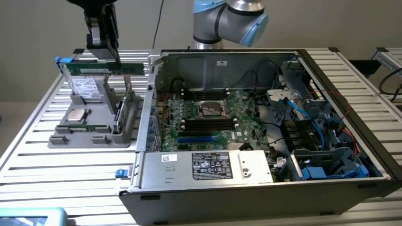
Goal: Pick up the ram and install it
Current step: 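Pick up the ram and move it above insertion slot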
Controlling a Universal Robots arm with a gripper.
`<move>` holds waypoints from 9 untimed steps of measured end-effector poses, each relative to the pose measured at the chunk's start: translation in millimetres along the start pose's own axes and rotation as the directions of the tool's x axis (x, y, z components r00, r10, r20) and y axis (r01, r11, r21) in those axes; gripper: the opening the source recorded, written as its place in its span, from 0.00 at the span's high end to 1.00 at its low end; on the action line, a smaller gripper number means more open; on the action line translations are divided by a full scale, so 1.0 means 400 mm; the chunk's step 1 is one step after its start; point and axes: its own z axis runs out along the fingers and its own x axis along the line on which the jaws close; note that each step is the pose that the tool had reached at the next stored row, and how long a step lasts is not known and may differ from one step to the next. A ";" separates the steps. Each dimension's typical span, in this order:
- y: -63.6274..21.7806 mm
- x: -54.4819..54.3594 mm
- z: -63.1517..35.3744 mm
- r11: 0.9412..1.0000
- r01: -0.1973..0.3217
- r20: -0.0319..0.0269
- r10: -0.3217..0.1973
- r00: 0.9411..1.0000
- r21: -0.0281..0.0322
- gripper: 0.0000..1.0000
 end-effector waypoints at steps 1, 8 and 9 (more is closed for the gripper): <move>-0.009 0.001 -0.001 1.000 0.000 -0.001 0.000 1.000 -0.004 0.86; -0.085 0.010 -0.007 1.000 -0.001 -0.003 0.001 1.000 -0.010 0.86; -0.097 0.011 -0.008 1.000 -0.001 -0.003 0.001 1.000 -0.010 0.86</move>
